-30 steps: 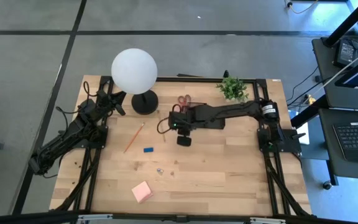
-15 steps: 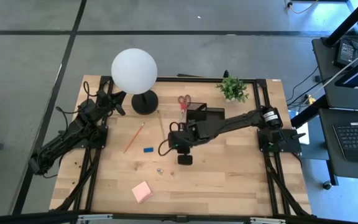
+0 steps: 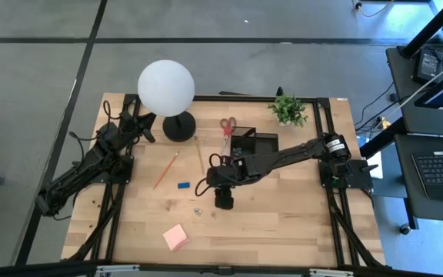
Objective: Pick and place office supplies into organizer
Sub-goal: Put the top pink clip binder into the black desk organizer
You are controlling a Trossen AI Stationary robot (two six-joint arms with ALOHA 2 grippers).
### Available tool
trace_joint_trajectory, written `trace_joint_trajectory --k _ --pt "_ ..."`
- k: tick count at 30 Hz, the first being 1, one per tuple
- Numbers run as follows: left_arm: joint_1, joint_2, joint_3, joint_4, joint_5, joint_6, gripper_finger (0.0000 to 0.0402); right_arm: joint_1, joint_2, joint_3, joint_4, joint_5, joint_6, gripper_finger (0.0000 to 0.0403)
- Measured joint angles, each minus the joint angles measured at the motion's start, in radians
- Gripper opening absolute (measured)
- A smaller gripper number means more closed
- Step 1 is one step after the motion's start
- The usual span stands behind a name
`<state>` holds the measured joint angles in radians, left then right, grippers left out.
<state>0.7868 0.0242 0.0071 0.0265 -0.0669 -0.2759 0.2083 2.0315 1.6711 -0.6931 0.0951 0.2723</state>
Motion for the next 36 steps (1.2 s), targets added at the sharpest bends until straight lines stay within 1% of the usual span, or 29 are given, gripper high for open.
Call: trace_joint_trajectory --k 3,6,14,19,36 --pt "0.0 0.0 0.0 0.0 0.0 0.0 0.0033 0.01 0.0 0.0 0.032 0.0 0.011 0.0227" --pt "0.0 0.0 0.0 0.0 0.0 0.0 0.0033 0.025 0.001 0.0 0.062 -0.001 0.02 0.0231" --pt "0.0 0.0 0.0 0.0 0.0 0.0 0.0033 0.056 0.066 0.002 0.079 0.004 0.15 0.0231" --pt "0.0 0.0 0.0 0.0 0.0 0.0 0.0033 0.068 0.113 0.001 0.08 0.06 0.194 0.0231" --pt "0.0 0.0 0.0 -0.001 0.016 0.0 0.0033 0.096 0.194 0.001 0.063 0.072 0.198 0.0231"
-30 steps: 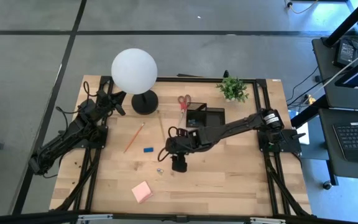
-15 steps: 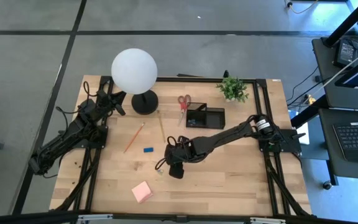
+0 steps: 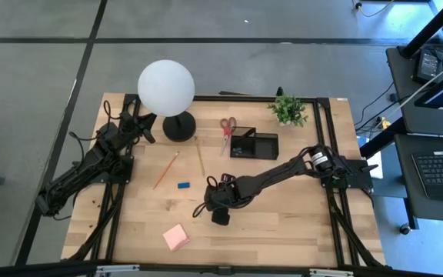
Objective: Pick and place office supplies into organizer
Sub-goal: Put the top pink clip binder into the black desk organizer
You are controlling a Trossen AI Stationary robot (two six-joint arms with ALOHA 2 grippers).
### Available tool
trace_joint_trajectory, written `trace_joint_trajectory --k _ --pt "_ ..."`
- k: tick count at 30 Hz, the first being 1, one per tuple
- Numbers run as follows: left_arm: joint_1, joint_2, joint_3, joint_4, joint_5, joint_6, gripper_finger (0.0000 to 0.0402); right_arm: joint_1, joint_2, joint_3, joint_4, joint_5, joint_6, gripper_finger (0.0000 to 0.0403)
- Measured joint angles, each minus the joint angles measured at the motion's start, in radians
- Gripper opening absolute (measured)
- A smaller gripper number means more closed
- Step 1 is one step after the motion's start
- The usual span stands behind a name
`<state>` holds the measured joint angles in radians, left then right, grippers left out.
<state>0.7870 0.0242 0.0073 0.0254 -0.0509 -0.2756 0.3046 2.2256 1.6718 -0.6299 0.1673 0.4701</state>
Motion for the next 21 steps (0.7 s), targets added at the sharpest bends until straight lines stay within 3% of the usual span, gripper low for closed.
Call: trace_joint_trajectory --k 11,21 --pt "0.0 0.0 0.0 0.0 0.0 0.0 0.0033 0.0 0.03 0.001 -0.001 0.006 0.078 0.023" --pt "0.0 0.0 0.0 -0.001 0.0 0.0 0.0033 0.0 0.03 0.001 -0.005 0.005 0.102 0.0187"
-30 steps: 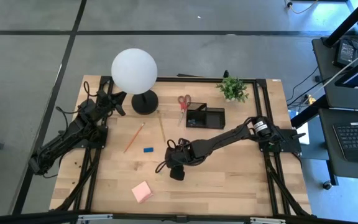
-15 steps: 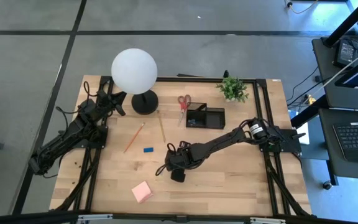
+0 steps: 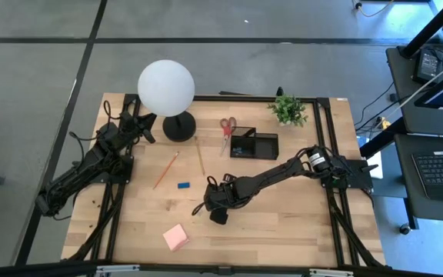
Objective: Pick and place office supplies into organizer
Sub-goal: Put the top pink clip binder into the black desk organizer
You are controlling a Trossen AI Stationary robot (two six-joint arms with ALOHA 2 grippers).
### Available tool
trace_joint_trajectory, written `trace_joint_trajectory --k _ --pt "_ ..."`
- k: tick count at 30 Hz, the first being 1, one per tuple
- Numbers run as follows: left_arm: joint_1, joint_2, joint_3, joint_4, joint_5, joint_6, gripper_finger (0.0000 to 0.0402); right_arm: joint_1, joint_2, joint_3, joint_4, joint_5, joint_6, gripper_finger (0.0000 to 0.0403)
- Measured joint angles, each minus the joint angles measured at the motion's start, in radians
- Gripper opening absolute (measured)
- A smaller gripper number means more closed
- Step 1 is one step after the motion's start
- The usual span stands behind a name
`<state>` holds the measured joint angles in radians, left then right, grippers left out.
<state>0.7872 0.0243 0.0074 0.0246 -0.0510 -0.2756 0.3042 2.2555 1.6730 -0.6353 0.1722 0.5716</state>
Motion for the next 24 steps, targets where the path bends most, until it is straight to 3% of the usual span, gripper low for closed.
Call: trace_joint_trajectory --k 24 --pt "0.0 0.0 0.0 0.0 0.0 -0.001 0.0033 0.0 0.002 0.0 -0.006 -0.001 0.0 0.01"
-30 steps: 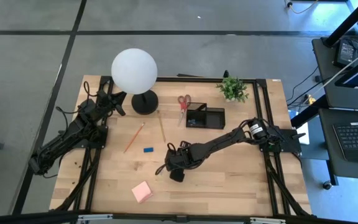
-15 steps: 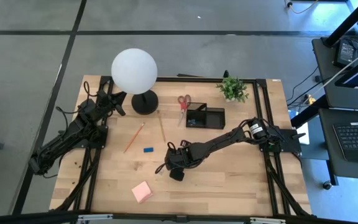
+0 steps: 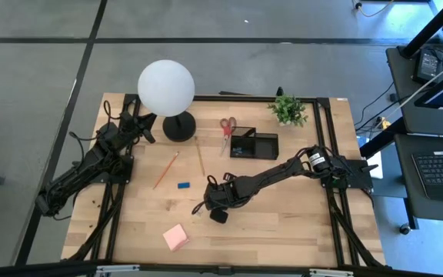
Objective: Pick and place office supplies into organizer
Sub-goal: Put the top pink clip binder into the black desk organizer
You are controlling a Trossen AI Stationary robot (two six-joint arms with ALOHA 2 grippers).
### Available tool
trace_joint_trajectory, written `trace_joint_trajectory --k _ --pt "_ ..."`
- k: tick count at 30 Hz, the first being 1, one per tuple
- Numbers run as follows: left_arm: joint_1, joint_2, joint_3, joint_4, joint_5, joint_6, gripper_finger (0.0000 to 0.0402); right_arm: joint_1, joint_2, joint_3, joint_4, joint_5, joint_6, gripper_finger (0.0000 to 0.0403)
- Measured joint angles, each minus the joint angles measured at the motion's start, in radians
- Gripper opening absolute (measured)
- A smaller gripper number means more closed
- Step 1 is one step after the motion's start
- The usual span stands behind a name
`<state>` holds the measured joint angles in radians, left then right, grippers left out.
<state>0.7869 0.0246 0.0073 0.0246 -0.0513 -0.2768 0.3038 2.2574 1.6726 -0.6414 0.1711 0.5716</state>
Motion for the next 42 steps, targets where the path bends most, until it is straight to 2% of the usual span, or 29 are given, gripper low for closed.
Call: trace_joint_trajectory --k 8,21,27,36,42 --pt "0.0 0.0 0.0 0.0 0.0 0.0 0.0033 0.0 0.0 0.0 0.001 -0.003 0.0 0.0072" --pt "0.0 0.0 0.0 0.0 0.0 0.0 0.0033 0.0 0.003 0.014 -0.016 -0.006 0.001 0.0073" --pt "0.0 0.0 0.0 0.0 0.0 0.0 0.0033 -0.021 0.008 0.12 -0.188 0.003 -0.015 0.0072" --pt "0.0 0.0 0.0 0.0 0.0 0.0 0.0033 -0.086 0.003 0.321 -0.531 0.166 -0.064 0.0076" --pt "0.0 0.0 0.0 0.0 0.0 -0.001 0.0033 -0.141 0.002 0.39 -0.671 0.202 -0.16 0.0077"
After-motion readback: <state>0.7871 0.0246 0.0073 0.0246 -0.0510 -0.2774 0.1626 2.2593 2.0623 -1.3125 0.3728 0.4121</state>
